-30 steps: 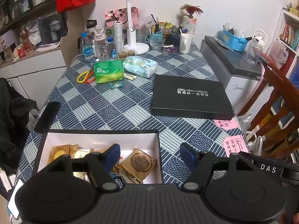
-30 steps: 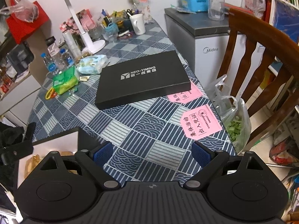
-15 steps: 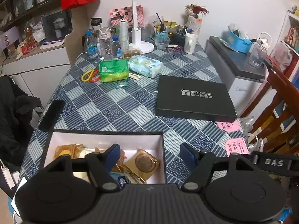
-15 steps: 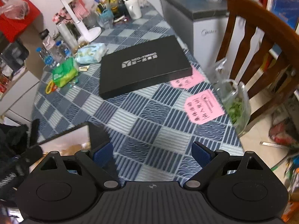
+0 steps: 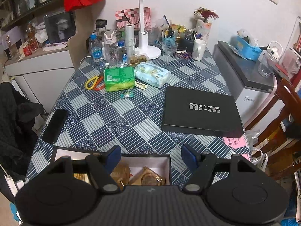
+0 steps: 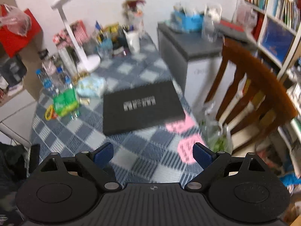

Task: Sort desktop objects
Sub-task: 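Move both tools over the table toward the black NEO-YIMING lid, then lower both tools onto the lid edge and close both grippers on it, then lift the black lid with both grippers and carry it toward the white box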

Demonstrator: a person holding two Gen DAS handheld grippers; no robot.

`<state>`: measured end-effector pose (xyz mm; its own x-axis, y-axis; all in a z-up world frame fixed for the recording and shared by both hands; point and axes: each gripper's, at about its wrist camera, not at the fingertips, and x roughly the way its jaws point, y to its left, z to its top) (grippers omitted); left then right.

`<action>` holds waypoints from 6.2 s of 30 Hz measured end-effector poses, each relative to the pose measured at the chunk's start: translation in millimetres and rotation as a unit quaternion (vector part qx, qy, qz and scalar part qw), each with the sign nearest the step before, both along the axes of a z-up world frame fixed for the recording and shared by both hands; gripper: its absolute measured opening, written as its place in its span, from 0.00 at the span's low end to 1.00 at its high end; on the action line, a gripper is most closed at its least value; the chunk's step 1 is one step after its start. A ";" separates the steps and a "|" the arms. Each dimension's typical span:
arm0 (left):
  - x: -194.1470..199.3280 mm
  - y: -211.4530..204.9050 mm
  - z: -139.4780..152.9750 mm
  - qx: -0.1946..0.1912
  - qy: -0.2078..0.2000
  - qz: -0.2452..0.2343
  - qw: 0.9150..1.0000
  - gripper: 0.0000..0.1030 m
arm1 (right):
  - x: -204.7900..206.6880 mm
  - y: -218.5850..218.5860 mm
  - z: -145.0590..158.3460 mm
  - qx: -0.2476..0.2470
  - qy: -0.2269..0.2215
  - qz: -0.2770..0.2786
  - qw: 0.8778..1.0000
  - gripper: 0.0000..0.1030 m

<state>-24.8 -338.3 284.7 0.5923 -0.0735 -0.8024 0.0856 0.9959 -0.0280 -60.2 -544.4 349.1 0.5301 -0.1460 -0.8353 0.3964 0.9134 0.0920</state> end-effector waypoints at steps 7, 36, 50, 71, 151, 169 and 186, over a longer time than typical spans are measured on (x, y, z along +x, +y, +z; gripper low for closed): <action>24.8 -8.9 -2.5 -0.005 0.010 -0.003 1.000 0.81 | 8.5 30.1 55.2 -0.073 -0.047 0.037 0.996 0.91; 68.0 -2.2 -18.5 -0.013 0.016 0.023 1.000 0.81 | 50.9 38.3 28.0 -0.027 -0.044 0.136 0.989 1.00; 43.5 -14.5 -20.5 0.016 -0.013 0.013 1.000 0.81 | 29.2 -14.3 -42.1 0.036 -0.108 0.147 0.983 1.00; 34.7 -27.0 -27.7 0.025 -0.001 -0.012 1.000 0.81 | 5.5 -68.1 -89.1 0.072 -0.110 0.066 0.989 1.00; 311.8 -90.8 -242.9 -0.075 0.154 -0.098 0.980 0.82 | 283.3 -215.7 -320.1 0.164 0.020 0.120 0.979 1.00; 323.6 -85.6 -263.2 -0.132 0.161 -0.090 0.974 1.00 | 280.2 -204.0 -341.9 0.136 0.034 0.138 0.980 1.00; 299.5 -93.0 -230.3 -0.091 0.168 -0.084 0.978 1.00 | 261.8 -192.2 -316.9 0.134 0.035 0.137 0.981 1.00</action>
<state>274.7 -431.2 54.4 0.2654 -0.3059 -0.9143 0.2027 0.9448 -0.2573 201.6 -736.5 32.2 0.4583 0.2242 -0.8600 0.1529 0.9333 0.3248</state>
